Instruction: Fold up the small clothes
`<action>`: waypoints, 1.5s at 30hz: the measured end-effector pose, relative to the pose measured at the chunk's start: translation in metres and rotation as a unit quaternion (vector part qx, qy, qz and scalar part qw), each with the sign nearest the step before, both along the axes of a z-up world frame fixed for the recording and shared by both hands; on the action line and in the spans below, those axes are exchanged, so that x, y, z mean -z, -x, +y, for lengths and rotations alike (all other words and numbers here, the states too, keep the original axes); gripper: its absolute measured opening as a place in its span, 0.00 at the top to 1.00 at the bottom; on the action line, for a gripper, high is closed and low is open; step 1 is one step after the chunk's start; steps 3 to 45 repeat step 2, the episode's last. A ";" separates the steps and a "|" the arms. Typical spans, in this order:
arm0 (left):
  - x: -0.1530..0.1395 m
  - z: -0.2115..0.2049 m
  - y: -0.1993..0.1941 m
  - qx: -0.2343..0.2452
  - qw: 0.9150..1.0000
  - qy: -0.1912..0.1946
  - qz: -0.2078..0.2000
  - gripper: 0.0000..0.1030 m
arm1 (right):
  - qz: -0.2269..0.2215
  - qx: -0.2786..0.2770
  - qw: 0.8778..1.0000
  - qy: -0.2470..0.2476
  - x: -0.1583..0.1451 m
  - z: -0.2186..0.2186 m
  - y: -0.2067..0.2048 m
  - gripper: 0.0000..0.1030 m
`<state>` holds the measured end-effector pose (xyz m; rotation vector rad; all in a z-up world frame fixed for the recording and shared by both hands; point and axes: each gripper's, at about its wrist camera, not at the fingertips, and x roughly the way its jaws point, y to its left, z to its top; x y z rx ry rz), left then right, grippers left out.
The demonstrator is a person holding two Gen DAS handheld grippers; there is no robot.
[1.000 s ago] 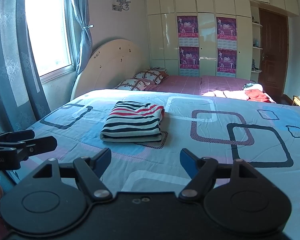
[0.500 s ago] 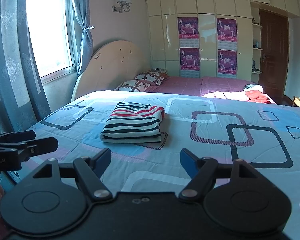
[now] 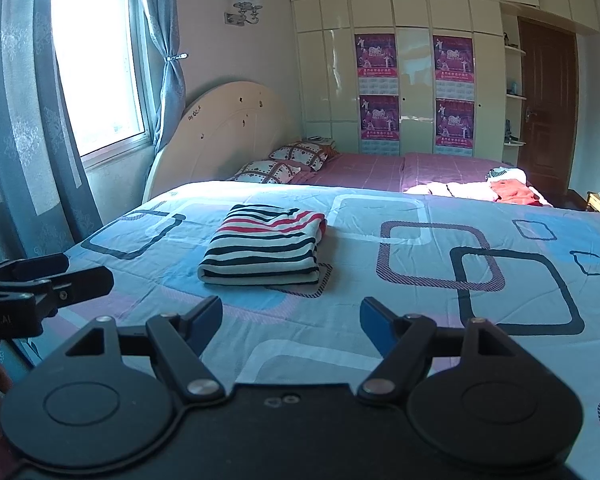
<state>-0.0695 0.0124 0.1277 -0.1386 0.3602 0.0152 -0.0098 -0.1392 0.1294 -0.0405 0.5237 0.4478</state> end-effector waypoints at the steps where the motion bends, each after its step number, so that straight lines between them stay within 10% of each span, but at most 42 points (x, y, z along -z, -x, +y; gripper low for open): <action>1: 0.000 0.000 0.000 0.002 1.000 0.002 0.000 0.00 | 0.000 0.000 1.000 -0.001 0.000 0.000 0.000 0.27; 45: 0.000 -0.001 0.000 0.003 1.000 0.006 0.004 0.00 | 0.000 0.000 1.000 -0.001 0.000 0.000 0.000 0.27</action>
